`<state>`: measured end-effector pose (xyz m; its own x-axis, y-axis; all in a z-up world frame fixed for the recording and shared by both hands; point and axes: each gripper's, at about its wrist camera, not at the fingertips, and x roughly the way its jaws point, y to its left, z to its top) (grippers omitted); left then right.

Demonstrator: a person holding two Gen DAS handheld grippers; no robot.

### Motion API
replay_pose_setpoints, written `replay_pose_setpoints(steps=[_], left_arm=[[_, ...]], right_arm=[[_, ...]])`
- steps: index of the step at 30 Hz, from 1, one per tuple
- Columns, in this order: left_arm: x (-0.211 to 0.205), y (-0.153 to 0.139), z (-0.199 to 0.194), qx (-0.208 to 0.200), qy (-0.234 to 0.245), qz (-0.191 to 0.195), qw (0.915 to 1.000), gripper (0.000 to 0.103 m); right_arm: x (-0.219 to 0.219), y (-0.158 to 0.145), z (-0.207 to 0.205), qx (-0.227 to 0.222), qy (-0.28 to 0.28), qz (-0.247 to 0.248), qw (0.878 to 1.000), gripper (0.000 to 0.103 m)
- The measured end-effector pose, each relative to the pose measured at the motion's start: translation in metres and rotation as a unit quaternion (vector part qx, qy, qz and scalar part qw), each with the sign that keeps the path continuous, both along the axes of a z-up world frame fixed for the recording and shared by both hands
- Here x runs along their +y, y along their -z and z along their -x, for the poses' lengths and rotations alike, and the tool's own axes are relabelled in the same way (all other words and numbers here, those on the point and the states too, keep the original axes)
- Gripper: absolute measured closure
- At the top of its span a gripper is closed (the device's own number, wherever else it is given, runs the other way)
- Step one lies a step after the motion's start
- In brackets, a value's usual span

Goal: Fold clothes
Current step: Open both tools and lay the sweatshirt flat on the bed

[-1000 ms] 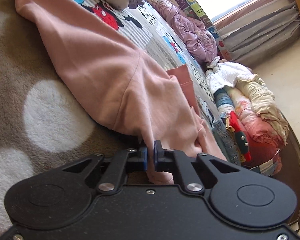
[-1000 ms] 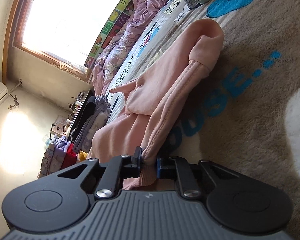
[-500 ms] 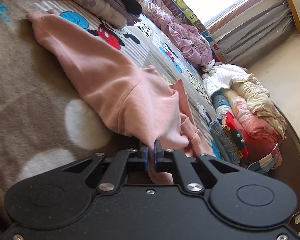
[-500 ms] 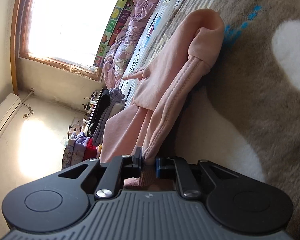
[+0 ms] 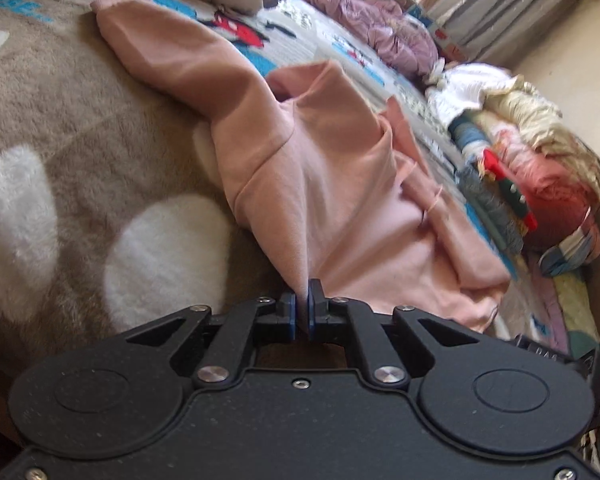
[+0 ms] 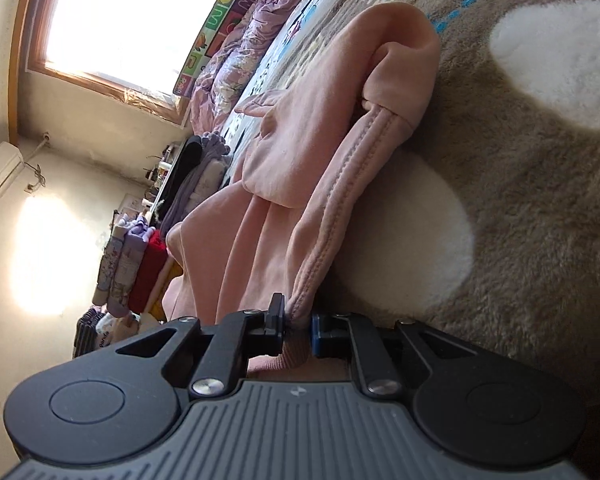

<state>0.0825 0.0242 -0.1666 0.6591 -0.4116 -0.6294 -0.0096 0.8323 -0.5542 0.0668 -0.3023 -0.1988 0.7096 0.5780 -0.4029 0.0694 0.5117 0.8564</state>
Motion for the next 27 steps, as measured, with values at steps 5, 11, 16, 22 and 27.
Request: replay_pose_setpoints(steps=[5,11,16,22,27], left_arm=[[0.009,-0.006,0.001,0.015,-0.009,0.019,0.9997,0.084],[0.016,-0.015,0.009,0.011,-0.035,0.015,0.9992,0.064],[0.014,-0.033,0.017,-0.016,-0.054,-0.025,0.9981,0.056],[-0.002,-0.063,0.020,-0.080,-0.047,-0.086,0.9919,0.046],[-0.015,-0.072,0.016,-0.133,-0.023,-0.132,0.9821,0.039]], right_arm=[[-0.001,-0.005,0.012,0.001,0.007,0.011,1.000,0.081],[-0.019,-0.017,0.032,-0.016,0.046,0.030,0.998,0.061],[-0.040,-0.033,0.048,-0.057,0.094,0.067,0.992,0.057],[-0.047,-0.064,0.059,-0.131,0.122,0.174,0.968,0.057],[-0.038,-0.078,0.048,-0.168,0.103,0.276,0.941,0.057]])
